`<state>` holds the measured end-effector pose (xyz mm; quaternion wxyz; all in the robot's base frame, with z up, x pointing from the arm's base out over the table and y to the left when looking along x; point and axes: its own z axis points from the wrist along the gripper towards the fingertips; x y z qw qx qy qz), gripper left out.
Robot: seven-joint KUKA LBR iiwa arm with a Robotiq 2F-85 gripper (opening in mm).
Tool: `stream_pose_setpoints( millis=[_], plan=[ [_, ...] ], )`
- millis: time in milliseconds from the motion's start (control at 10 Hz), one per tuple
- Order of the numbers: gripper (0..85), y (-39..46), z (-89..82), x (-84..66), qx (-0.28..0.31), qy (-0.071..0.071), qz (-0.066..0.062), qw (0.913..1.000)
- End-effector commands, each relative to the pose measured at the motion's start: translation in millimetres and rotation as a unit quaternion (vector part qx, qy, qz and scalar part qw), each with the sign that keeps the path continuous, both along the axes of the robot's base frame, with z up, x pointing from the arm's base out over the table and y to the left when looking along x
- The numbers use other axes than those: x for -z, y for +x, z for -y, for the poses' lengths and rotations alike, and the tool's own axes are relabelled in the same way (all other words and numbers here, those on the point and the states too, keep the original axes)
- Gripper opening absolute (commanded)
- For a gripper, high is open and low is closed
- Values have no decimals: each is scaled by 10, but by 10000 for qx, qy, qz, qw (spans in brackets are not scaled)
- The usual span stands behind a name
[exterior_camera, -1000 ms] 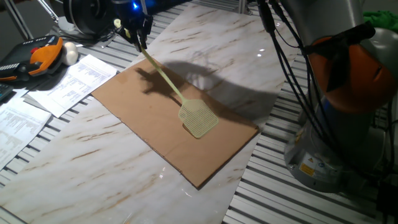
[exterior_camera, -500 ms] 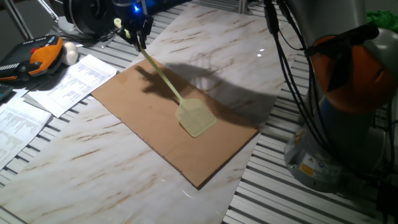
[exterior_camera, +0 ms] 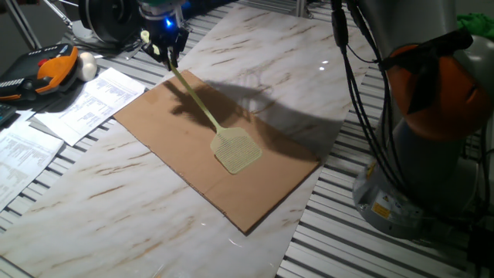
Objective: Swat with a flyswatter
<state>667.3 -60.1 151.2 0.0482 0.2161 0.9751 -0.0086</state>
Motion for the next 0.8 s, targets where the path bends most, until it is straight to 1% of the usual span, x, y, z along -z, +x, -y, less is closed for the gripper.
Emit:
stream_pose_setpoints(
  millis=[0, 100, 200, 300, 400, 500, 600, 700],
  plan=[
    [0, 21, 28, -3, 46, 3, 43, 10000],
    [0, 34, 70, 1, 48, 110, -19, 9999],
    [0, 26, 38, 22, 82, 97, -133, 9998],
    [0, 25, 24, 21, 55, 101, -287, 9995],
    [0, 22, 37, 25, 13, 297, -488, 9984],
    [0, 22, 32, 23, -8, 257, -527, 9983],
    [0, 22, 35, 22, -5, 204, -527, 9984],
    [0, 33, 44, 42, -11, 326, -611, 9976]
  ],
)
